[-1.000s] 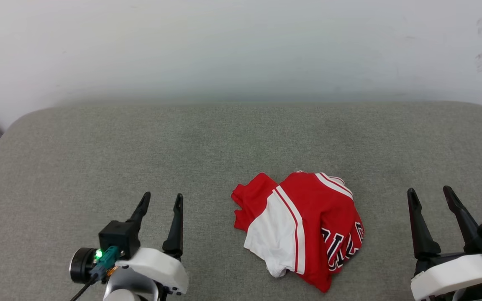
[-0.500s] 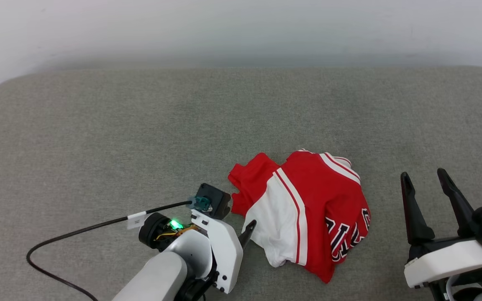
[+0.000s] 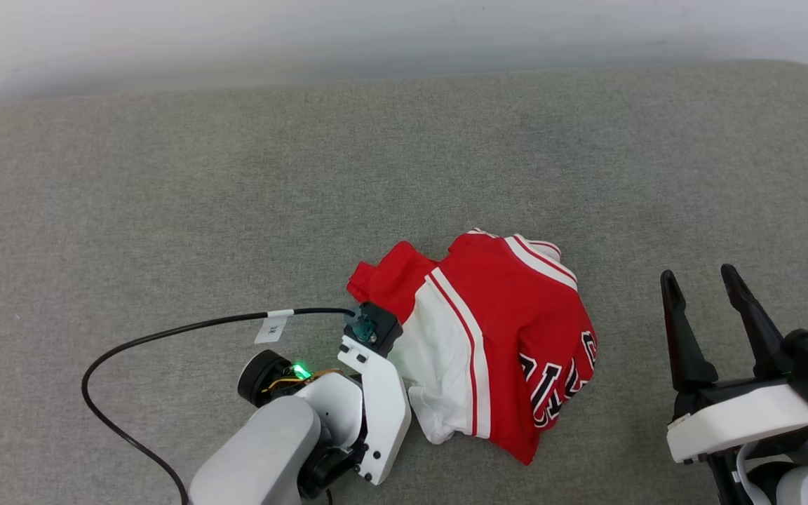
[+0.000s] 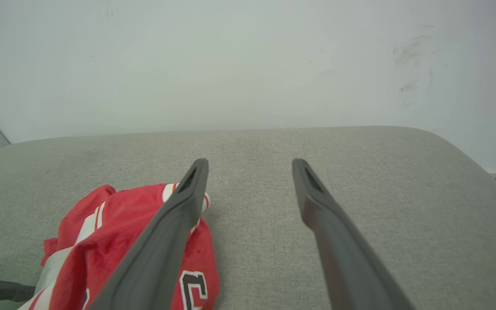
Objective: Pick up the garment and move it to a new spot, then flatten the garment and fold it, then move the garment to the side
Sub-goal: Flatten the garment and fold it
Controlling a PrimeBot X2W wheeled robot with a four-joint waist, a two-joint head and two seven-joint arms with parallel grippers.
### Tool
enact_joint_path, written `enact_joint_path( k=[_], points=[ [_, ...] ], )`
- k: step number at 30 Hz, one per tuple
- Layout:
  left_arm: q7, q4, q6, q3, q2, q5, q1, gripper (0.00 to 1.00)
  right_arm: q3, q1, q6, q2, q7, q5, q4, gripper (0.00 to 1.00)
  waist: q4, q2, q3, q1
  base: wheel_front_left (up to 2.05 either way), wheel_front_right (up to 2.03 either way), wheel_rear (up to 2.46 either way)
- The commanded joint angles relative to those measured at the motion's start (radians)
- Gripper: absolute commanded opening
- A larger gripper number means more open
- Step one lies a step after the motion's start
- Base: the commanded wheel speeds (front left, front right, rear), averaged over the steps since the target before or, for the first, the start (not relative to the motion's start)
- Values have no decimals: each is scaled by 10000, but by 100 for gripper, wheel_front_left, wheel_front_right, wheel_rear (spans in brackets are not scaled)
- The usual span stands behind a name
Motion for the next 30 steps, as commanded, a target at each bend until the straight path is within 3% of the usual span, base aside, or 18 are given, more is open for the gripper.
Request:
enact_joint_path(
  k=[1,6,12,16,24,27,30],
  points=[
    [149,399,-112,-299,-169,-92,356,0,2,-118,-7,14,-49,41,50,100,-20,0,16,-1,0,0,0],
    [-341,119,-66,-202,-28,32,195,0,-151,-110,-7,12,-116,23,206,100,104,0,-75,-1,0,0,0],
    [-989,-1080,409,166,483,290,355,0,-236,82,-7,12,-140,78,334,100,542,0,-465,-1,0,0,0],
    [-1113,-2225,1023,596,1149,364,883,0,-286,221,-7,12,-107,80,323,100,847,0,-708,-1,0,0,0],
    [-1128,-3982,2869,2279,2611,-226,2857,0,-426,436,-5,11,15,54,108,100,1157,0,-837,-1,0,0,0],
    [-1187,-4049,3372,2817,2894,-614,3742,0,-472,524,-7,11,63,35,73,100,1181,0,-868,-1,0,0,0],
    [-1237,-3891,3555,3113,2891,-1028,4410,0,-518,487,-7,12,153,-16,34,100,1168,0,-910,-1,0,0,0]
  ],
)
